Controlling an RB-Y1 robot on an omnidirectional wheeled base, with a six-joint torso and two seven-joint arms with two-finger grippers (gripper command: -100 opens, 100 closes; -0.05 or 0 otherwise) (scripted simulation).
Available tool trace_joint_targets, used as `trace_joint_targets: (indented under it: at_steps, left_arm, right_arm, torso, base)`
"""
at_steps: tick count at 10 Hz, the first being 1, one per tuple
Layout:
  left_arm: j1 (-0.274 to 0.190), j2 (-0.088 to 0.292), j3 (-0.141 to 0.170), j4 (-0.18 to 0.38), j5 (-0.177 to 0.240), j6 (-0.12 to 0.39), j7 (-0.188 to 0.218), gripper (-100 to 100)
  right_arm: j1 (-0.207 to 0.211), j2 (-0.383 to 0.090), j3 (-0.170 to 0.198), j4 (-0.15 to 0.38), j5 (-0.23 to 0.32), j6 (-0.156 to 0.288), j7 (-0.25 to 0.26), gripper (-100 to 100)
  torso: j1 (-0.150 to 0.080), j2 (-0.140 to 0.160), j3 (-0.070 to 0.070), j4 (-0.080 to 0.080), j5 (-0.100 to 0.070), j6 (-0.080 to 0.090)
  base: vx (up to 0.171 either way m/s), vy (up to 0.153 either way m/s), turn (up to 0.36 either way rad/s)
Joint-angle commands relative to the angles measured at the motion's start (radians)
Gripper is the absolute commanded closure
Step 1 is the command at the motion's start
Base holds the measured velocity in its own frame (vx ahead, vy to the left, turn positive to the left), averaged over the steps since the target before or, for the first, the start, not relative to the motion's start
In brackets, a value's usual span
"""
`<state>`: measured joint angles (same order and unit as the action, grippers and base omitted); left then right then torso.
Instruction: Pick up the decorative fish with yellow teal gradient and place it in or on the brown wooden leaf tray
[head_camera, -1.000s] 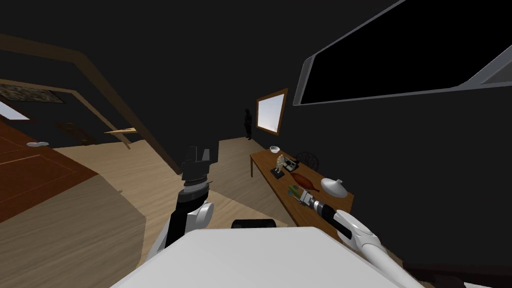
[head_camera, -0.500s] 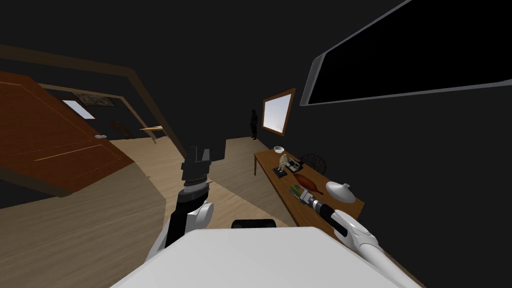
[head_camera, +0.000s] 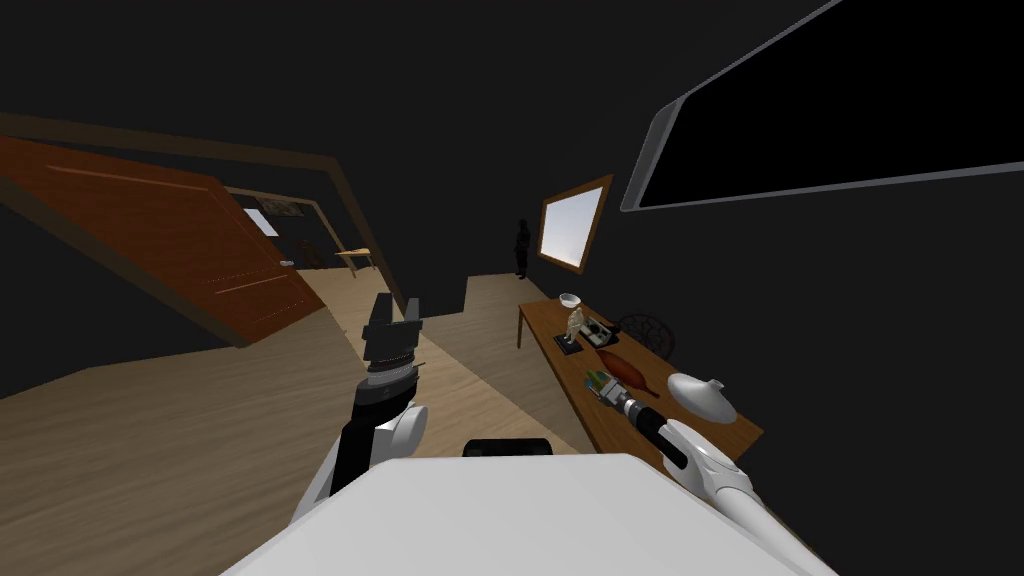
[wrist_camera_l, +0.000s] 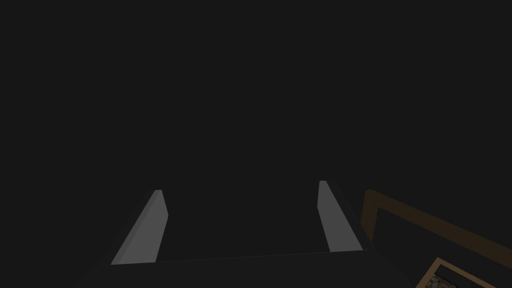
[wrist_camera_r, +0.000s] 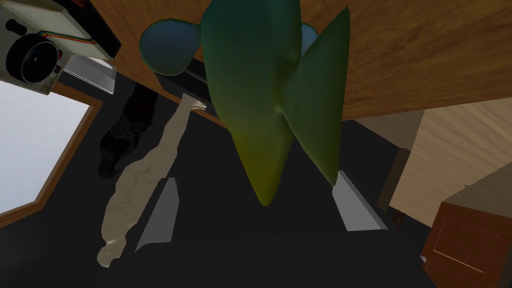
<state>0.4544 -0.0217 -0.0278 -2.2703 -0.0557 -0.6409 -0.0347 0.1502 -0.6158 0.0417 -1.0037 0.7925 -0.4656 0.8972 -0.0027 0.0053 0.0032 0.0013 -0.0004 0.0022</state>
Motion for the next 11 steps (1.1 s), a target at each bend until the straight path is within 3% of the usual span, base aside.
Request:
trace_joint_targets:
  at_steps: [1,5,6,7,11]
  left_arm:
    - [0.000,0.000,0.000,0.000,0.000,0.000,0.000,0]
    - [0.000,0.000,0.000,0.000,0.000,0.000,0.000,0]
    - [0.000,0.000,0.000,0.000,0.000,0.000,0.000,0]
    - [0.000,0.000,0.000,0.000,0.000,0.000,0.000,0]
    - [0.000,0.000,0.000,0.000,0.000,0.000,0.000,0]
  right_arm:
    - [0.000,0.000,0.000,0.000,0.000,0.000,0.000,100]
    - [0.000,0.000,0.000,0.000,0.000,0.000,0.000,100]
    - [0.000,0.000,0.000,0.000,0.000,0.000,0.000,0]
    - [-0.006,0.002,-0.002,0.011,0.008,-0.015,0.007,100]
    - [-0.008,-0.013,-0.014,0.028,0.054,-0.125,0.019,100]
  torso:
    - [0.000,0.000,0.000,0.000,0.000,0.000]
    - [0.001,-0.006,-0.003,-0.001,0.000,0.000]
    - [0.001,-0.006,-0.003,-0.001,0.000,-0.001]
    - [0.001,-0.006,-0.003,-0.002,0.000,-0.001]
    - [0.004,-0.013,-0.008,-0.003,0.001,-0.001]
  base:
    - [-0.010,-0.003,-0.015]
    - [-0.001,0.000,0.001]
    - [0.000,0.000,0.000]
    - [0.057,0.009,-0.261]
    - [0.122,0.044,-0.272]
